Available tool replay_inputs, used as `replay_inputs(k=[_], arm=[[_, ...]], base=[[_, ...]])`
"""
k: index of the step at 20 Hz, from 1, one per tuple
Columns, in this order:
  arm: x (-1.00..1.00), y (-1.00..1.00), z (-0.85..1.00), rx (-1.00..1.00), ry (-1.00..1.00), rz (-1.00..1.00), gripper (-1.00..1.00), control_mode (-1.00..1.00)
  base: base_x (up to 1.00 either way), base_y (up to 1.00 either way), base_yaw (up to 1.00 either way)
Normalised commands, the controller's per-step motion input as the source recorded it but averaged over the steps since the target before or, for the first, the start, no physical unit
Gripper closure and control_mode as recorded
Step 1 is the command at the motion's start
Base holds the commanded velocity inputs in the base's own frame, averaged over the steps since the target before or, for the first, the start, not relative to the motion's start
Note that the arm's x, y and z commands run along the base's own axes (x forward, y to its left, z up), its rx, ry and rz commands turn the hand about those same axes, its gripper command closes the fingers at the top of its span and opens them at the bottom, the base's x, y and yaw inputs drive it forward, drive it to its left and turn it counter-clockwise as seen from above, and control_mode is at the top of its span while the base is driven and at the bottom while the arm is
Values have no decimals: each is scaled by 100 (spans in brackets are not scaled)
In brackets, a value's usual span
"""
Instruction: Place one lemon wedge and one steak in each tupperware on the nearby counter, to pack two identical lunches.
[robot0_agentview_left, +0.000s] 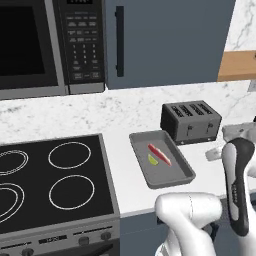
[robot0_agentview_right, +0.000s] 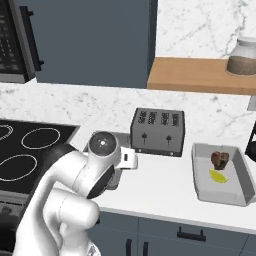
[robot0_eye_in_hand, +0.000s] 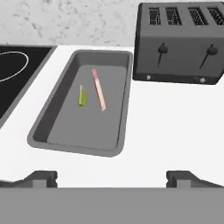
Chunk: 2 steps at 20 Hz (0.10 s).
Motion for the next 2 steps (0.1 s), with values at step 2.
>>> replay_inputs(k=[2], arm=[[-25, -55, 0, 5, 0, 0, -100, -100]], base=[[0, 0, 0]])
